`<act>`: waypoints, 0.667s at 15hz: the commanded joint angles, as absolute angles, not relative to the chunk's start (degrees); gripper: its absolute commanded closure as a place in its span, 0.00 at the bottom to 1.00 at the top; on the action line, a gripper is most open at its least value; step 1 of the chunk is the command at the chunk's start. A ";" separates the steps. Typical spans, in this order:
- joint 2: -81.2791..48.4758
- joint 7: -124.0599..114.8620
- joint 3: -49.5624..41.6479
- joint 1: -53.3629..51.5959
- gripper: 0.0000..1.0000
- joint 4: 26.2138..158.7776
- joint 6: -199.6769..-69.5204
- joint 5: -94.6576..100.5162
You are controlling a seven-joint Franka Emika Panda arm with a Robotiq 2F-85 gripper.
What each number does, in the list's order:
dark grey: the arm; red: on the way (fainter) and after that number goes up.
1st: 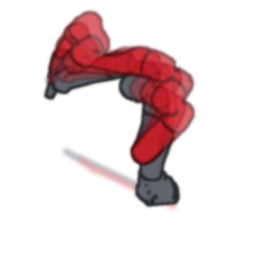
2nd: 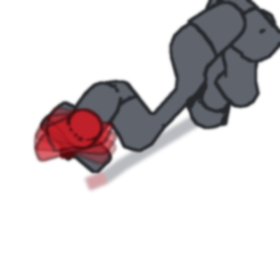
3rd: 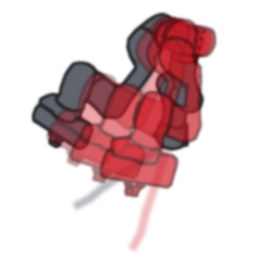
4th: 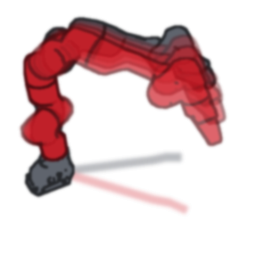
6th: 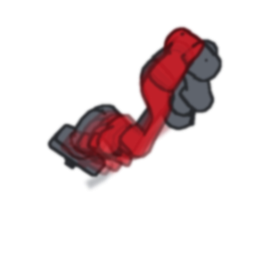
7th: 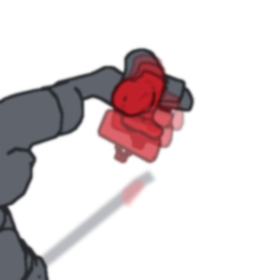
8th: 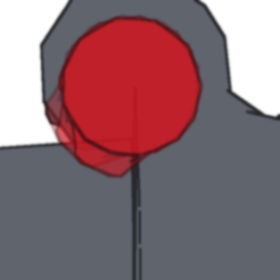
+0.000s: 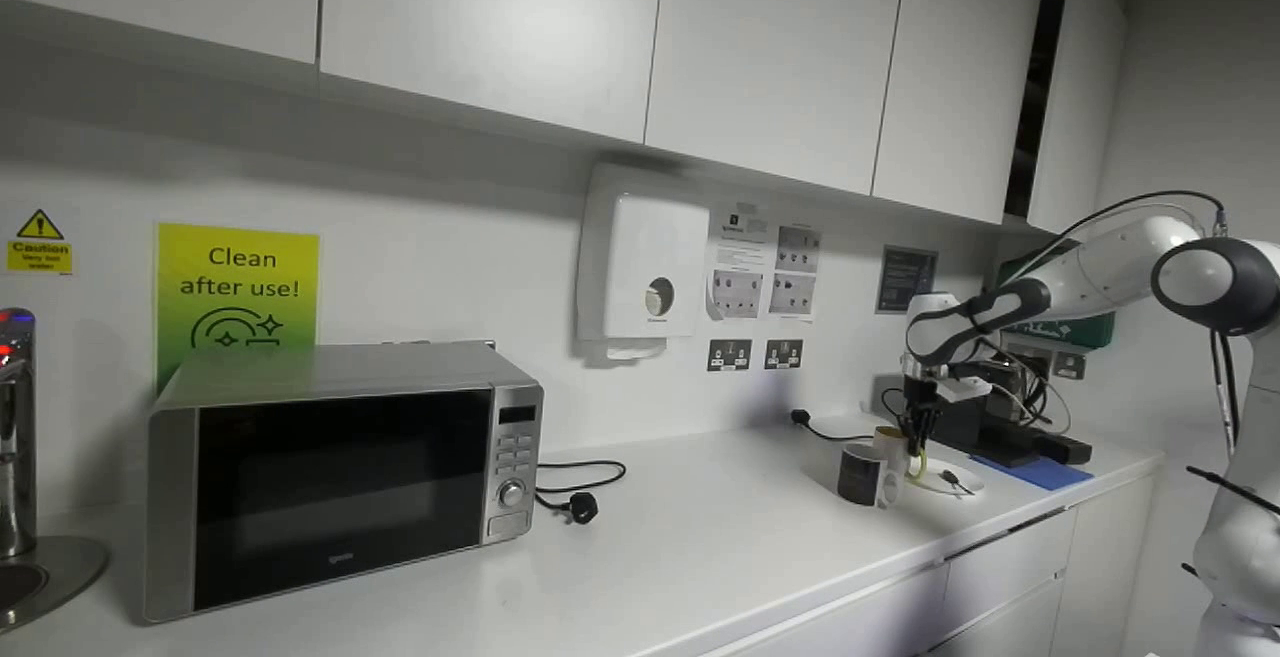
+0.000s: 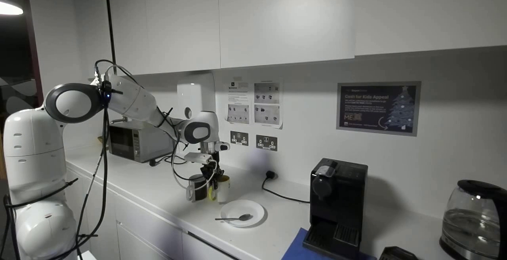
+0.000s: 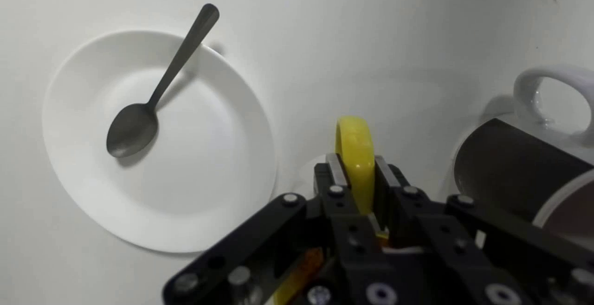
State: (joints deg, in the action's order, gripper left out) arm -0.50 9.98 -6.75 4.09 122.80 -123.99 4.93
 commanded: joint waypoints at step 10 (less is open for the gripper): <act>11.53 3.89 -4.77 4.54 0.95 124.49 -120.07 17.21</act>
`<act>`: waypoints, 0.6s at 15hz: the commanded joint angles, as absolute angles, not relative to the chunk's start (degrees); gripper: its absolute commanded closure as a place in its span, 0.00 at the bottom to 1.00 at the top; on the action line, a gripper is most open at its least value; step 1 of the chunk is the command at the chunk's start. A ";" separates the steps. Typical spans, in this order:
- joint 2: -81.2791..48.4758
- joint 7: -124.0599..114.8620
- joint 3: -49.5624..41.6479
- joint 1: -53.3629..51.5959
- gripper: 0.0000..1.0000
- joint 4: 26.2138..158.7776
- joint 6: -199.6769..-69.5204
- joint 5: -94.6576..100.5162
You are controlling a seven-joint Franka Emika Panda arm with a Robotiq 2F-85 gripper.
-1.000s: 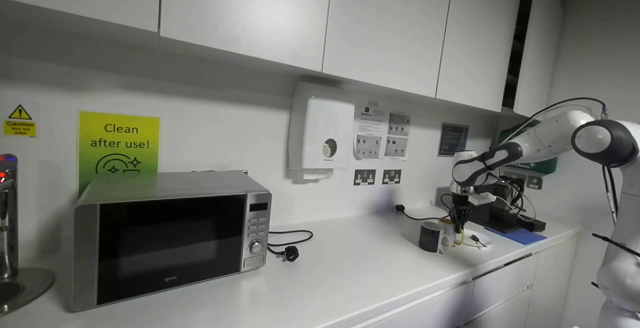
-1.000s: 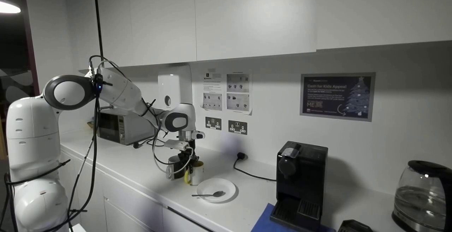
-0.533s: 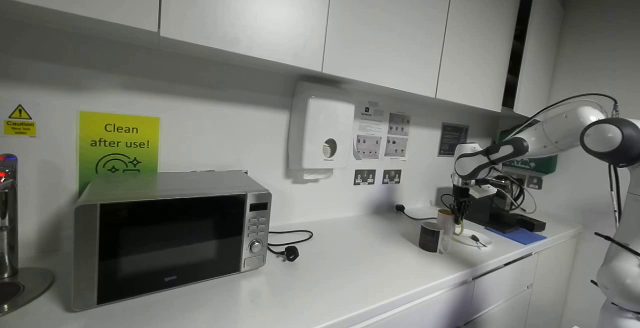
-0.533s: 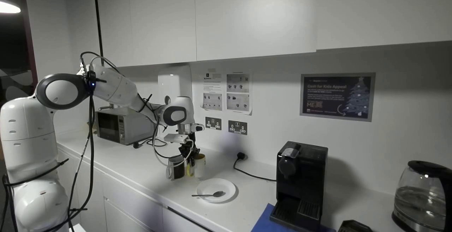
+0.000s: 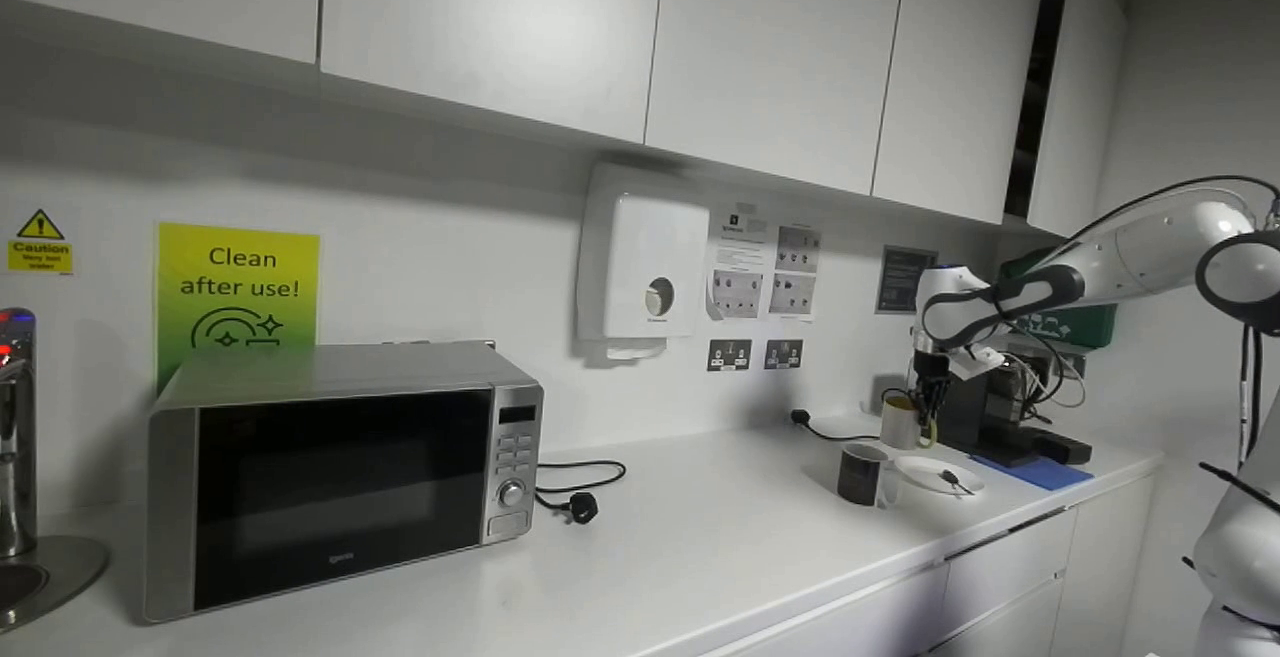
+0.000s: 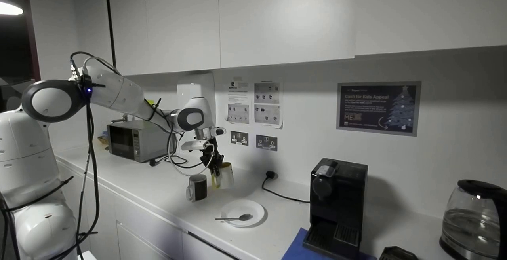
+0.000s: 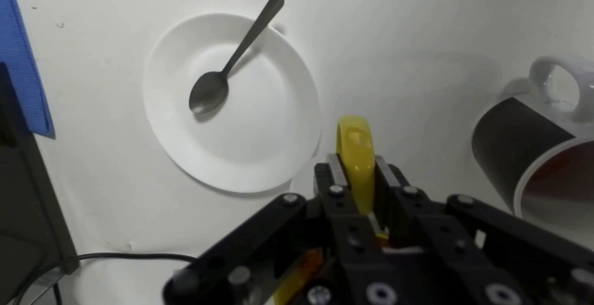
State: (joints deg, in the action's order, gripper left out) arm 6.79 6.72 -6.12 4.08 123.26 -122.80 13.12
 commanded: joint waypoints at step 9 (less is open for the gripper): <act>16.60 -3.99 1.21 2.99 0.95 125.29 -112.24 26.74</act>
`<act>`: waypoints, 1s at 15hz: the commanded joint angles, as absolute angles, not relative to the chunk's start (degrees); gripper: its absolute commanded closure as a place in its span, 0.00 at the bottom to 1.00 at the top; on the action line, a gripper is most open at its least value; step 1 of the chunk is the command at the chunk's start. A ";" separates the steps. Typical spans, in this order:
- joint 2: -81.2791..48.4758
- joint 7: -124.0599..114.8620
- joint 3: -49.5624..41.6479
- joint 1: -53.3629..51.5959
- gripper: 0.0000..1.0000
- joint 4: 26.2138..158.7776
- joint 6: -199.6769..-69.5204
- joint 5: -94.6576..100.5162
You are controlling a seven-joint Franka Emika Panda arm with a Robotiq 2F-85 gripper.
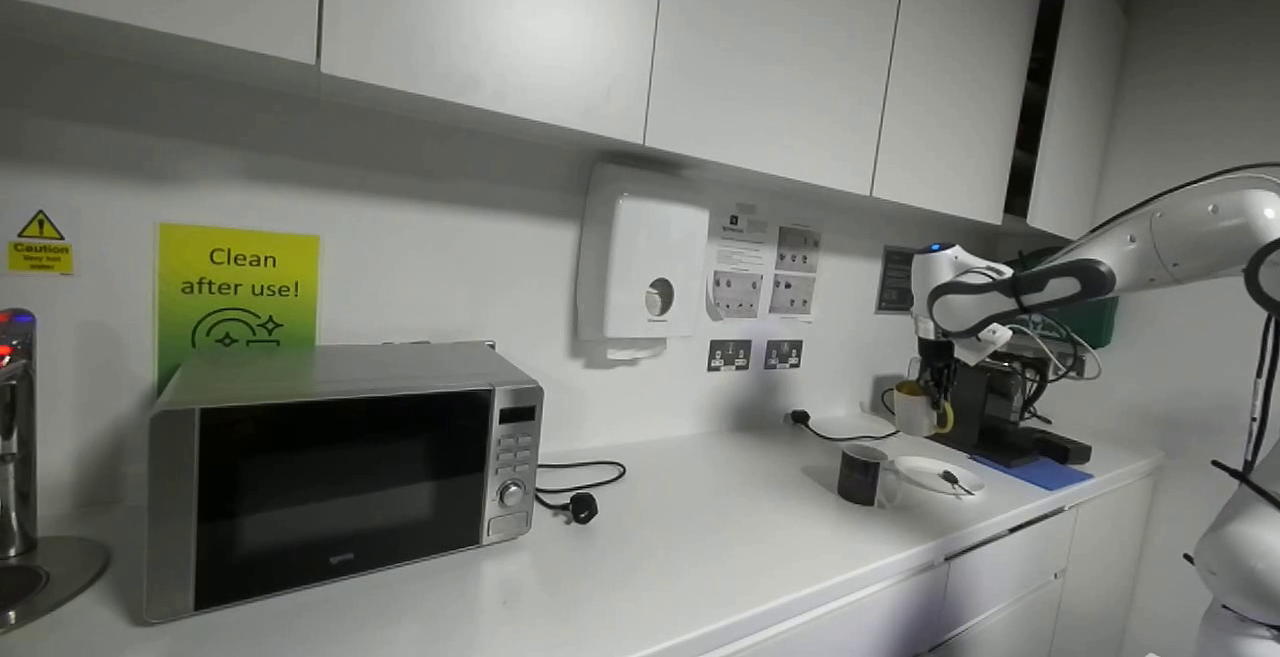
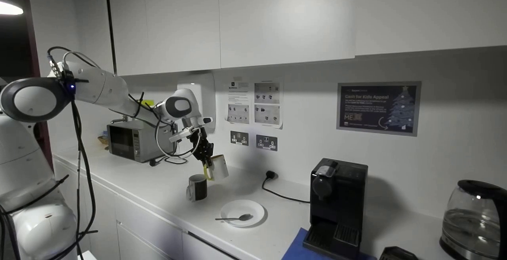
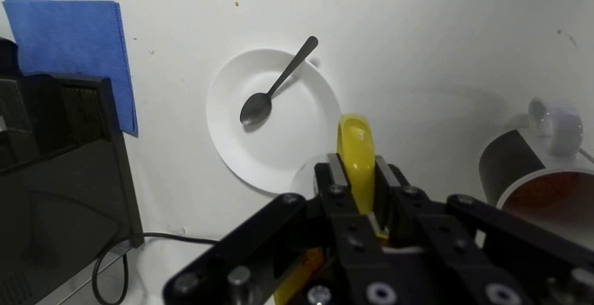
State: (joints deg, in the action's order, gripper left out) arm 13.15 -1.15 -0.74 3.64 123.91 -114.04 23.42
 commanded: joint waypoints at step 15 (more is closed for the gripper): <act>18.34 -13.85 7.01 1.07 0.95 129.80 -110.96 38.62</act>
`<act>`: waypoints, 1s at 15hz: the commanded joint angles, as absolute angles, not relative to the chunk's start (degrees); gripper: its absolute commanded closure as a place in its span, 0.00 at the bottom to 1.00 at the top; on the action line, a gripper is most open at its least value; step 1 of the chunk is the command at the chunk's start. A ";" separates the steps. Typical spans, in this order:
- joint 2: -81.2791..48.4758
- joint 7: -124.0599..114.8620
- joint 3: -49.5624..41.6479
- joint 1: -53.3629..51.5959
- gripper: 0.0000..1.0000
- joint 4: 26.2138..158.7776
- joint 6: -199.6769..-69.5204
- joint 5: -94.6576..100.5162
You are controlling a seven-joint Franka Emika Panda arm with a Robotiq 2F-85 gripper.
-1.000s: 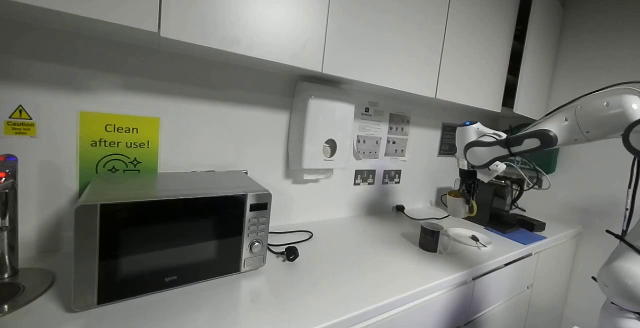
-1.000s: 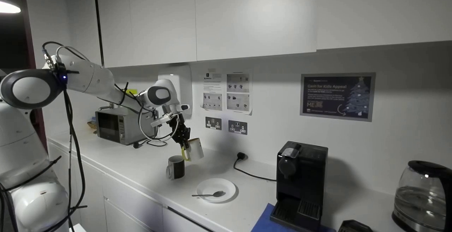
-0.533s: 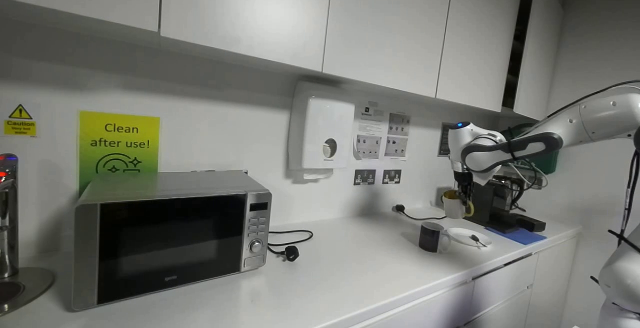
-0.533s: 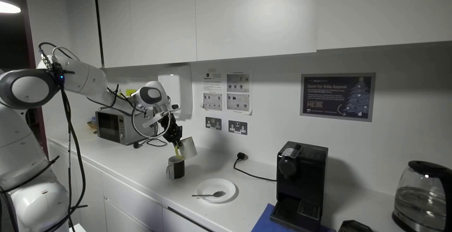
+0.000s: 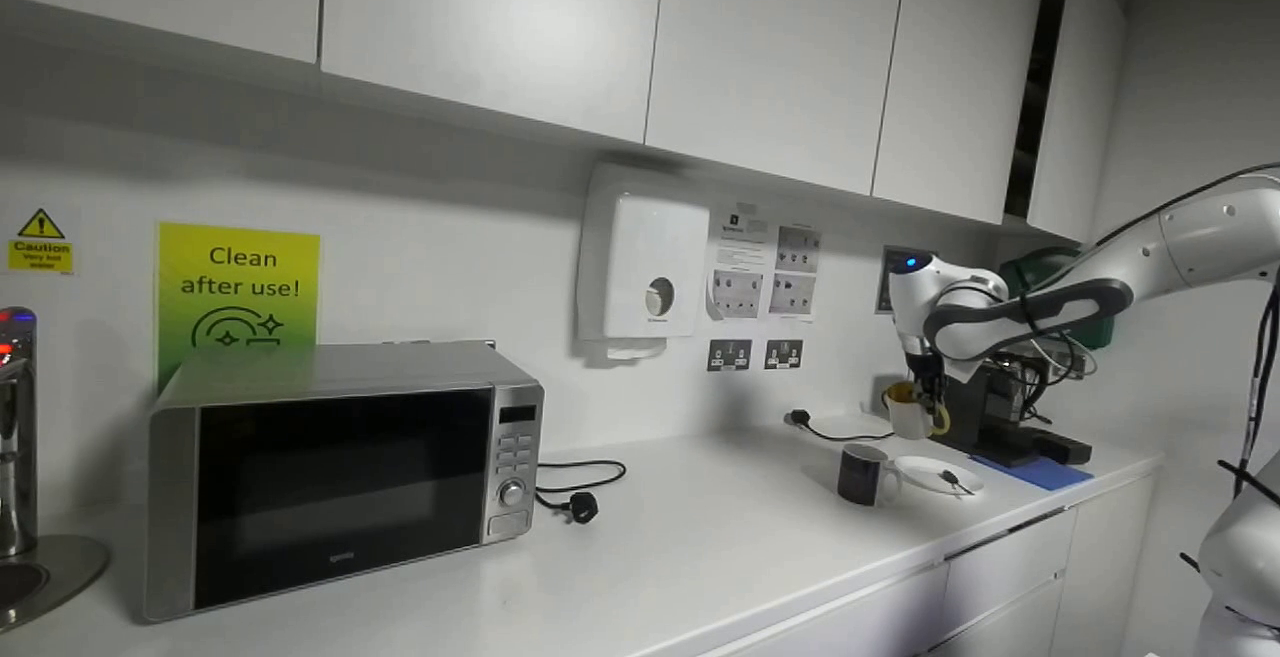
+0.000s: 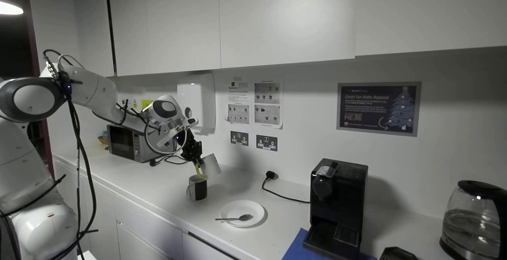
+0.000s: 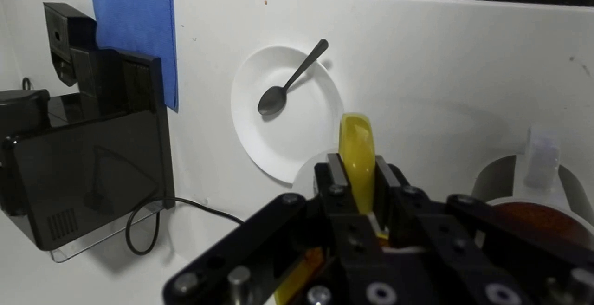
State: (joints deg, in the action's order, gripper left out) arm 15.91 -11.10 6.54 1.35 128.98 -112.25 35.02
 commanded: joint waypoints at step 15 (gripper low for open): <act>17.60 -22.06 10.14 -1.71 0.95 129.56 -104.07 46.07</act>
